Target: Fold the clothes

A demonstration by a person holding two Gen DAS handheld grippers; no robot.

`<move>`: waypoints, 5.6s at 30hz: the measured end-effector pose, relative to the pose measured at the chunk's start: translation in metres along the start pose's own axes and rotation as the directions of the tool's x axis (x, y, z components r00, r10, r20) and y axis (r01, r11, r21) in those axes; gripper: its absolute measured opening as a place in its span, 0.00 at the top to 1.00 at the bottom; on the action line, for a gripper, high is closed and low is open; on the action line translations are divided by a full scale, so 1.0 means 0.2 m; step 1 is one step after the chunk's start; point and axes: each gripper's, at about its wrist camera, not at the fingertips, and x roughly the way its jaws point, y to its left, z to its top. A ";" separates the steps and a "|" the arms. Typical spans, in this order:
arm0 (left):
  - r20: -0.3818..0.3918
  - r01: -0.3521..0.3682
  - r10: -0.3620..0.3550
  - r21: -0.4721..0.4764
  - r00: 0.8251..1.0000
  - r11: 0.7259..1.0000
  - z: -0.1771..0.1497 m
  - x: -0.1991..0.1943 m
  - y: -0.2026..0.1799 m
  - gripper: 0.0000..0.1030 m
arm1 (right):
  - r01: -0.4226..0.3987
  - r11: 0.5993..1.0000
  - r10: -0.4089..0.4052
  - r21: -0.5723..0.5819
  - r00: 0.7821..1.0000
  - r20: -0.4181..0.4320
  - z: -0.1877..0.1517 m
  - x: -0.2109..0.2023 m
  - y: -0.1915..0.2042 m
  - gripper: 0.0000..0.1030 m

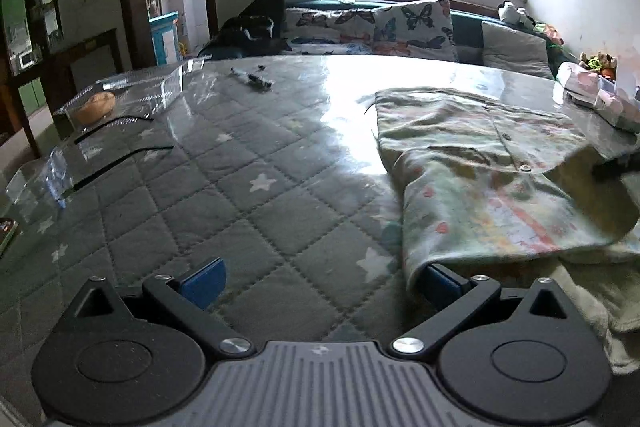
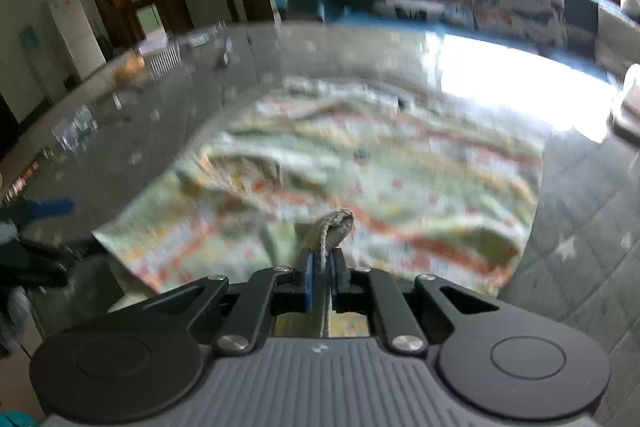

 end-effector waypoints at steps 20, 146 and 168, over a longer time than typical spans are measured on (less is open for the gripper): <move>0.108 0.231 -0.233 0.033 0.967 0.972 0.28 -0.06 -0.14 0.01 | -0.008 0.999 0.009 -0.035 0.999 0.052 -0.02 -0.03 -0.03 0.73; 0.165 0.170 -0.314 0.569 0.935 0.805 0.00 -0.26 -0.35 0.95 | -0.152 0.958 0.194 -0.244 0.968 0.161 -0.18 -0.36 0.09 0.91; 0.127 0.313 -0.427 0.504 0.895 0.805 -0.12 -0.55 -0.41 0.46 | -0.173 0.952 0.219 -0.252 0.961 0.168 -0.21 -0.63 0.13 0.92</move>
